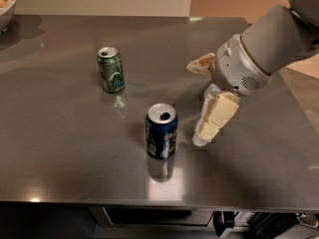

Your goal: Knock pepsi can over

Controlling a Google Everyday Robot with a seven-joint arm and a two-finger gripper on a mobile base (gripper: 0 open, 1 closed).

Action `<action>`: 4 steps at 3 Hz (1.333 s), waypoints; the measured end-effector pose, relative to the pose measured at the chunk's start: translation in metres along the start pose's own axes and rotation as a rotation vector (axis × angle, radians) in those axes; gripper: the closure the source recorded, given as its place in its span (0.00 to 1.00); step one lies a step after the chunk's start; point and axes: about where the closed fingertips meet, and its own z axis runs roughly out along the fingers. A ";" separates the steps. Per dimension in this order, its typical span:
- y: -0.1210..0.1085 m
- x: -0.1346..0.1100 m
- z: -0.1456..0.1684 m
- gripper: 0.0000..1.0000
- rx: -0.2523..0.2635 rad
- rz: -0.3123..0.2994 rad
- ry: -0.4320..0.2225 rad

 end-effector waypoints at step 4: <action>0.014 -0.018 0.053 0.00 -0.088 -0.006 -0.189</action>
Offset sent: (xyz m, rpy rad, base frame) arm 0.0129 0.0234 -0.0396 0.1594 0.0532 0.0164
